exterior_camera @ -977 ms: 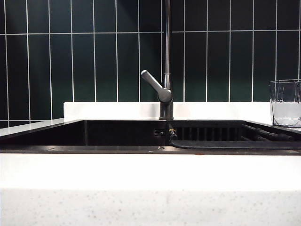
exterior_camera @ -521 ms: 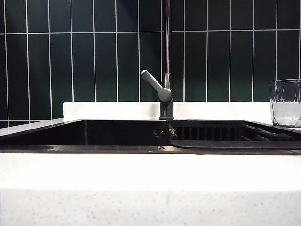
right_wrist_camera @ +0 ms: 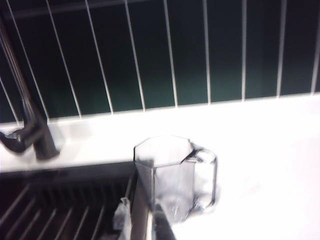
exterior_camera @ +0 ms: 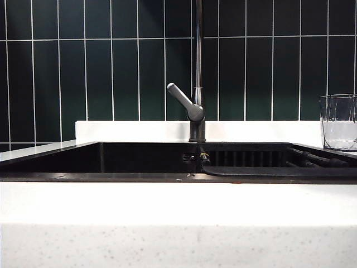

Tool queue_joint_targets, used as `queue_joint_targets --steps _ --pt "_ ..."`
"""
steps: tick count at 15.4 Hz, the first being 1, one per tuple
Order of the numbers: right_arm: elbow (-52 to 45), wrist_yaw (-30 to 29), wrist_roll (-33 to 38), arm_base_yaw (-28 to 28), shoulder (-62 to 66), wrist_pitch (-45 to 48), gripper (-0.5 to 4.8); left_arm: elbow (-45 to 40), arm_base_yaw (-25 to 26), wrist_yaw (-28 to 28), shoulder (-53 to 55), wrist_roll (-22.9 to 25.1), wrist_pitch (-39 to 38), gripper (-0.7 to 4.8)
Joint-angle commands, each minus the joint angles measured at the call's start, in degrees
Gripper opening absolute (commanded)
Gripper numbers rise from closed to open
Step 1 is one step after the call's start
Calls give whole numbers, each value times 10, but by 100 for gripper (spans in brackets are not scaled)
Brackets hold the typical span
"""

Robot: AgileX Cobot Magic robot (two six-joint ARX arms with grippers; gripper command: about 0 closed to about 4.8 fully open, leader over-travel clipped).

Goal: Pick up the mug next to the sink, go to the faucet to get some water, pour the water into the sink, and finally put the mug back to its place.

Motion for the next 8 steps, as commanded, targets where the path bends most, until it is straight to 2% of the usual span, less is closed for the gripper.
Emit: queue_joint_targets --steps 1,2,3,5,7,8 --pt "35 -26 -2 0 115 55 143 30 0 23 107 16 49 241" --pt "35 -27 -2 0 155 101 220 30 0 54 175 5 125 241" --pt "35 -27 -2 -1 181 124 235 30 0 83 229 3 178 241" --pt "35 -30 -2 -16 219 132 235 39 0 120 370 -21 279 241" --pt "34 -40 -4 -34 223 130 235 61 0 155 456 -23 323 241" --pt "34 -56 -15 -61 223 128 234 94 0 196 533 -22 346 241"
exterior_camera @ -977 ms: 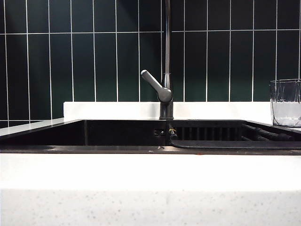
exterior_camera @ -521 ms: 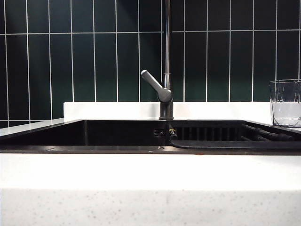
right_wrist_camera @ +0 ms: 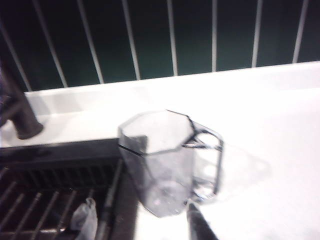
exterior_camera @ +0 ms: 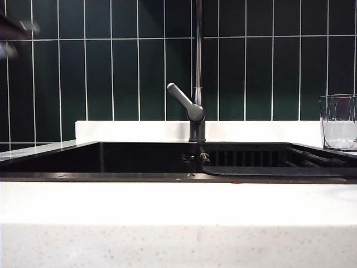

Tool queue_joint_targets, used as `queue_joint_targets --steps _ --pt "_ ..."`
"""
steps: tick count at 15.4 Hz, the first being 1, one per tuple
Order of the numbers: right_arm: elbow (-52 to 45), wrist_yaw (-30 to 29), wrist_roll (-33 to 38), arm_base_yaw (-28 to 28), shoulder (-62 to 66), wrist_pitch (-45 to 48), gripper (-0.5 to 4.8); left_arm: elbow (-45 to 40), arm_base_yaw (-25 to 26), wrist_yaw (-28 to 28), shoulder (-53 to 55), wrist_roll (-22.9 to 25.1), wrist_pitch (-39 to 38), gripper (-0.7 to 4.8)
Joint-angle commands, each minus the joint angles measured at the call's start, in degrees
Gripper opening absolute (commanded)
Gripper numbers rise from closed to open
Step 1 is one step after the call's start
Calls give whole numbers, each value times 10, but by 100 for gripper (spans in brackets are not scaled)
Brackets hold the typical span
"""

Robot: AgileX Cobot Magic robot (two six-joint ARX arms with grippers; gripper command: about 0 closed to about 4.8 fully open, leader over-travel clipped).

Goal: Pick up the mug next to the sink, go to the faucet to get some water, pour the water into the sink, and finally put the mug back to its place.

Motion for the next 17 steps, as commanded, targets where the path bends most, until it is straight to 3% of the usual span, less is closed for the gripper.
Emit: queue_joint_targets --steps 1,4,8,13,17 --pt "2 -66 -12 -63 -1 9 234 71 0 87 151 3 75 241" --pt "2 -127 -10 -126 -1 10 234 112 0 106 220 18 88 241" --pt "2 -210 -11 -141 46 50 229 120 1 106 229 58 87 237" --pt "3 -211 5 -142 234 197 216 156 0 113 267 65 87 237" --pt "25 -212 5 -142 363 302 208 215 0 169 349 64 87 237"
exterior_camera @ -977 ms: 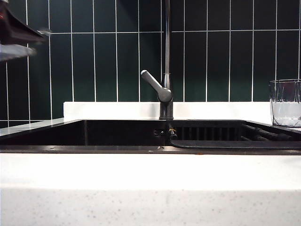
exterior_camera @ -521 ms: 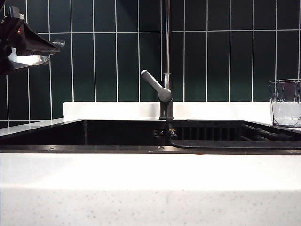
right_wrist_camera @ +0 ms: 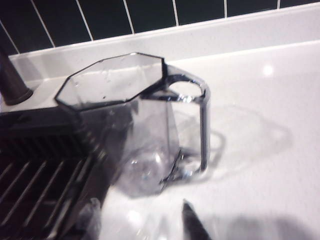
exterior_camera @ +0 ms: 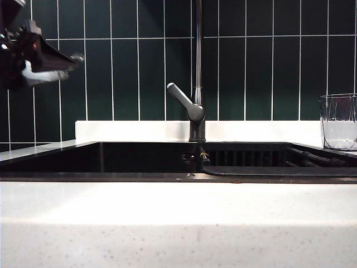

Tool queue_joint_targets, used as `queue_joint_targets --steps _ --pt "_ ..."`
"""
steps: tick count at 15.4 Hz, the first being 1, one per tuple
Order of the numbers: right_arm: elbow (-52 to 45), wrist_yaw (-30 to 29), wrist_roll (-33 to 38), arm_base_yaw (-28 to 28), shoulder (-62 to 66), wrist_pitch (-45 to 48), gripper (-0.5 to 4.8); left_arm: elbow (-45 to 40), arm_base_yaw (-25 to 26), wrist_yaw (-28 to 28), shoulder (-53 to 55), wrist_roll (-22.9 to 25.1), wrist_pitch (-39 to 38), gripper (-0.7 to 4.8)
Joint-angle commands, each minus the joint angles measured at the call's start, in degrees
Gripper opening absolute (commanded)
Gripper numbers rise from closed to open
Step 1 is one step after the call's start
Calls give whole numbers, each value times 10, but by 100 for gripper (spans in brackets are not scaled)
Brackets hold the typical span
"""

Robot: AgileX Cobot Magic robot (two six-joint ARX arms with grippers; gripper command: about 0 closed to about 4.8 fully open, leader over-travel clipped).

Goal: Pick up the mug next to the sink, go to the faucet to get some water, pour the water into the sink, and finally put the mug back to its place.

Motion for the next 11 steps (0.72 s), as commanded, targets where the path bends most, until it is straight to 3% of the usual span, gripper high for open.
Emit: queue_joint_targets --steps 1,11 --pt "32 -1 2 0 67 51 210 42 -1 43 51 2 5 237" --pt "85 29 -48 0 141 89 211 70 -2 58 82 2 5 237"
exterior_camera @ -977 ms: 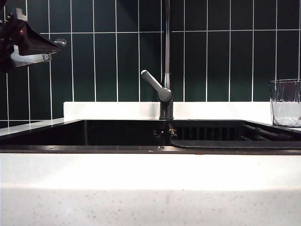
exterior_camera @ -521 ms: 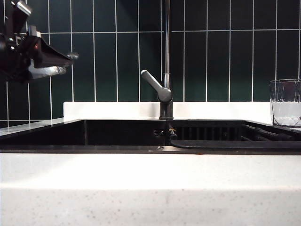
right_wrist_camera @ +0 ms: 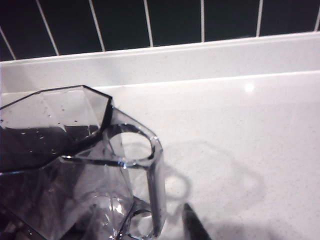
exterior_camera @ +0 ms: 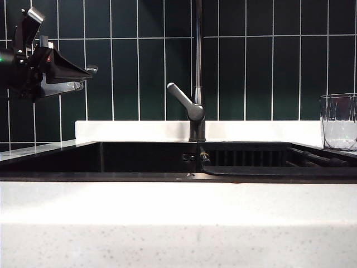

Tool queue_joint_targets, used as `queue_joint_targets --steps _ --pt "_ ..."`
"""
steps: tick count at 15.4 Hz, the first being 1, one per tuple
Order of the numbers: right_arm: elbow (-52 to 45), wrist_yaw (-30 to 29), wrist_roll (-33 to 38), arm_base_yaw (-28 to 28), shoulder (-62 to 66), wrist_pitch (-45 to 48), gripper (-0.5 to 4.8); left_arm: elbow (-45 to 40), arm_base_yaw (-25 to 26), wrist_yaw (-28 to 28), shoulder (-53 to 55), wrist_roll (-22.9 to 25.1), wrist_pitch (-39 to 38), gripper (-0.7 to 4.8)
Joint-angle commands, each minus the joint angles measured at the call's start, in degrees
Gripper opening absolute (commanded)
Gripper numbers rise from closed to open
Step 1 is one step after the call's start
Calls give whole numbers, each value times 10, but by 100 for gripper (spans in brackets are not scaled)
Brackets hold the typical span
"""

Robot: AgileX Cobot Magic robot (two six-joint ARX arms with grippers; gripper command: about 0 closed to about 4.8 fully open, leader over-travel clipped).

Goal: Pick up the mug next to the sink, go to the faucet to get some water, pour the water into the sink, and finally put the mug back to its place.

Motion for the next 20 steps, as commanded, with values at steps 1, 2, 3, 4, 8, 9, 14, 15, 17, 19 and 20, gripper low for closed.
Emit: queue_joint_targets --steps 1,2,3,4,8,9,14,15,17,19,20 --pt "2 2 -13 1 0 9 211 3 -1 4 -2 2 7 237" --pt "5 2 -22 0 7 11 210 3 -1 4 -2 3 7 237" --pt "13 2 -21 0 20 11 211 3 -1 4 -2 3 7 237" --pt "22 1 -21 1 33 11 211 3 -1 4 -2 3 7 237" --pt "63 0 -21 1 80 19 211 3 -1 4 -2 4 7 237" --pt "74 0 -21 1 94 21 211 3 -1 4 -2 4 7 237" --pt "107 -2 -21 1 145 26 203 3 -1 4 -2 5 7 237" --pt "107 -3 -21 1 146 30 198 3 -1 3 -2 6 7 237" --pt "107 -5 -20 1 146 33 191 3 -1 3 0 6 7 237" --pt "107 -23 -19 1 146 39 85 3 -1 3 0 6 7 237" --pt "107 -29 -19 2 146 40 74 3 -1 3 0 6 7 237"
